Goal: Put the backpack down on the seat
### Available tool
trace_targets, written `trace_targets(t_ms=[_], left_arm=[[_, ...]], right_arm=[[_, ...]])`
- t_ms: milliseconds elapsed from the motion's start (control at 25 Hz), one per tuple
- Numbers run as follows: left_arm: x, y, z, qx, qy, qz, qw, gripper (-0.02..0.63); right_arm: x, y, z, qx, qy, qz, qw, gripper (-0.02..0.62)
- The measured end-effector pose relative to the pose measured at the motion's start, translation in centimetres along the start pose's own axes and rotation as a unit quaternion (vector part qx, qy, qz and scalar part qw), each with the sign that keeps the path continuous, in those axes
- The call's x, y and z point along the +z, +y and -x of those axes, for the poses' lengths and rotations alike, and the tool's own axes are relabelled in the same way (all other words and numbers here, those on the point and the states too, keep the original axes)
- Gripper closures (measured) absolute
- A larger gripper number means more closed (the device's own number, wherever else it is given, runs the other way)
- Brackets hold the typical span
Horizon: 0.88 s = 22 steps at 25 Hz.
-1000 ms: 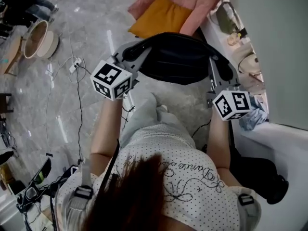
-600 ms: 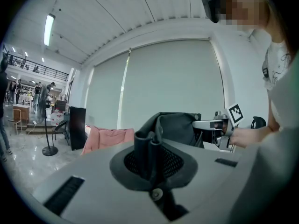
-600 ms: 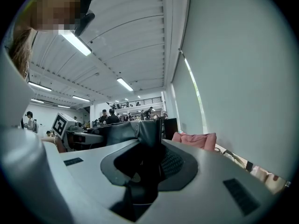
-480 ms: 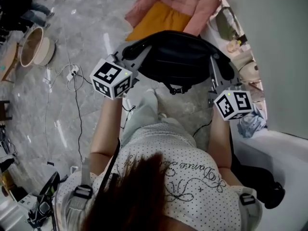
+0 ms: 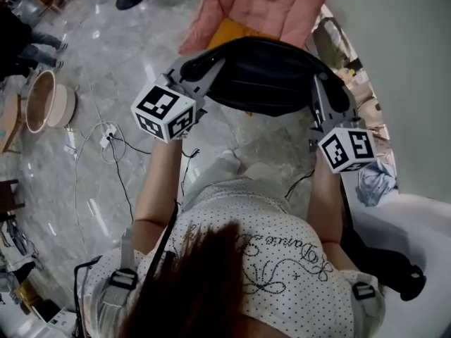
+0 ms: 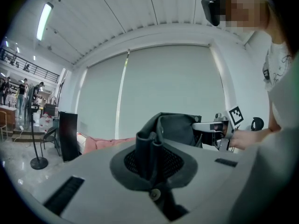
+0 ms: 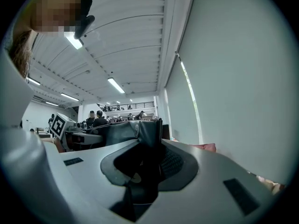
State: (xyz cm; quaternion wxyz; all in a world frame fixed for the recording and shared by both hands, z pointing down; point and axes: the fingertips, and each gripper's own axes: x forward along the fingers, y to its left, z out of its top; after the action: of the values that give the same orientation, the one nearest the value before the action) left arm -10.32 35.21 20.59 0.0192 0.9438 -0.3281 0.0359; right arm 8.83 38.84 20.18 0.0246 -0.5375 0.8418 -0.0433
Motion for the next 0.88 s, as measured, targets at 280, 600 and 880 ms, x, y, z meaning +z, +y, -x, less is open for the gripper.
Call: trace_targets(t_ms=[280, 600, 880], left_arm=[[0.6, 4.3, -1.7, 0.002, -0.002, -0.007, 1.0000, 0.585], [-0.7, 9.7, -6.8, 0.024, 0.015, 0.004, 0.9996, 0.584], [-0.8, 16.2, -12.8, 0.074, 0.022, 0.016, 0.9969, 0.584]], right_arm=[[0.3, -0.4, -4.3, 0.002, -0.002, -0.004, 1.000, 0.497], [-1.1, -4.6, -11.2, 0.018, 0.012, -0.022, 1.000, 0.497], [-1.0, -9.6, -20.5, 0.072, 0.029, -0.026, 0.997, 0.497]])
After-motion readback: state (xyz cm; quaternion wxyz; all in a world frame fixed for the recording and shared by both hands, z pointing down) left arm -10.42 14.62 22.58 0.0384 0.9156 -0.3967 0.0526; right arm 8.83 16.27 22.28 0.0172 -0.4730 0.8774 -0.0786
